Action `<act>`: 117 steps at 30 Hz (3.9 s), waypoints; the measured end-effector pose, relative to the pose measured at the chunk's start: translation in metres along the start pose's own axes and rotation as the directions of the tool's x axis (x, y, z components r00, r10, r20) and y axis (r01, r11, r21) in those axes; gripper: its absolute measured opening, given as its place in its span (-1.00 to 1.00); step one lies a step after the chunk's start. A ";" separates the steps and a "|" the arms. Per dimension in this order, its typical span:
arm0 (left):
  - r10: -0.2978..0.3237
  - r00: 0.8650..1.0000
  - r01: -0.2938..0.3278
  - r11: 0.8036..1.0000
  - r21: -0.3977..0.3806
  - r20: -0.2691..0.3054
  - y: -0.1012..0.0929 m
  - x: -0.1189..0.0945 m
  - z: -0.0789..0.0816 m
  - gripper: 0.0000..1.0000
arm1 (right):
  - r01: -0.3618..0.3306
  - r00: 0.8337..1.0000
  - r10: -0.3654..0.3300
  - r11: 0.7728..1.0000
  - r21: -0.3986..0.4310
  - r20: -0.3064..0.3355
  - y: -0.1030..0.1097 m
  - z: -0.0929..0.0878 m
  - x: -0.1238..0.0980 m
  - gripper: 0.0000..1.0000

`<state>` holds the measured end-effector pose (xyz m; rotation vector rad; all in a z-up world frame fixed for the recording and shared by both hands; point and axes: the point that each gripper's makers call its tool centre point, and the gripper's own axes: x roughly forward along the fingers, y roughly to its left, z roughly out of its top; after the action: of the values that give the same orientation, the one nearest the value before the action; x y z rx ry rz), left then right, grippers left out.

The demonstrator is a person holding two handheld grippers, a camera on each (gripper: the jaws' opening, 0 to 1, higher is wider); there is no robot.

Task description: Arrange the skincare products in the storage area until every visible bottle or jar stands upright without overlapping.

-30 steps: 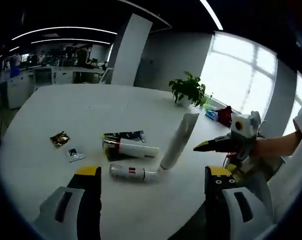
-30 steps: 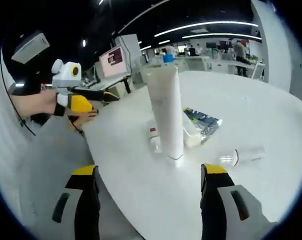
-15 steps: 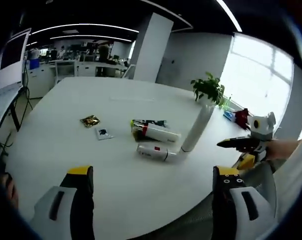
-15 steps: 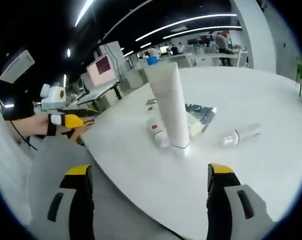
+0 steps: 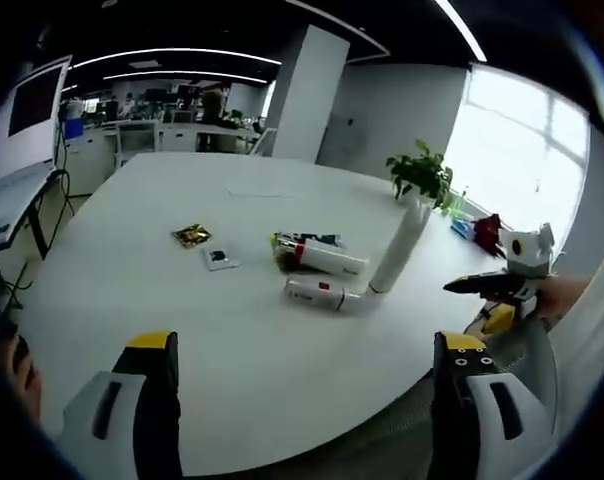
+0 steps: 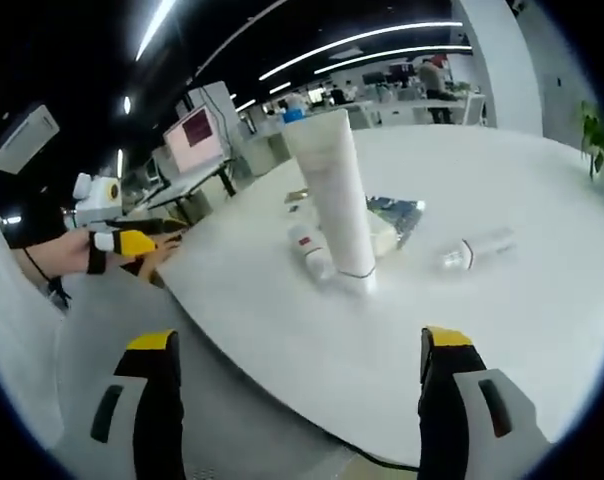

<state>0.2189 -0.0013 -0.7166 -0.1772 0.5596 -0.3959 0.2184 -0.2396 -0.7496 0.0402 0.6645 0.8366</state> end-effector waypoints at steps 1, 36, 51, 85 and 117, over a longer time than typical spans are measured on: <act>0.002 1.000 -0.002 1.000 0.000 -0.002 0.000 0.000 0.000 0.98 | 0.002 1.000 -0.002 1.000 0.003 0.001 -0.002 0.001 -0.001 0.99; 0.006 0.999 -0.009 0.995 -0.101 -0.033 0.011 0.014 -0.014 0.94 | -0.020 0.985 -0.005 0.990 -0.140 -0.175 -0.078 0.049 0.015 0.90; 0.011 0.999 -0.017 0.989 -0.150 -0.044 0.014 0.019 -0.019 0.94 | 0.060 0.969 -0.118 0.965 -0.256 -0.217 -0.152 0.086 0.033 0.83; -0.004 0.996 -0.011 0.985 -0.171 -0.086 0.016 0.028 -0.028 0.92 | -0.230 0.905 0.088 0.925 -0.303 -0.416 -0.099 0.097 0.164 0.28; -0.006 0.995 -0.014 0.978 -0.210 -0.097 0.020 0.031 -0.031 0.87 | -0.425 0.771 0.074 0.800 -0.424 -0.633 -0.075 0.074 0.206 -0.36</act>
<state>0.2322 0.0020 -0.7628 -0.3622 0.6978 -0.3419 0.4097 -0.1308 -0.8209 -0.7033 0.9954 1.3154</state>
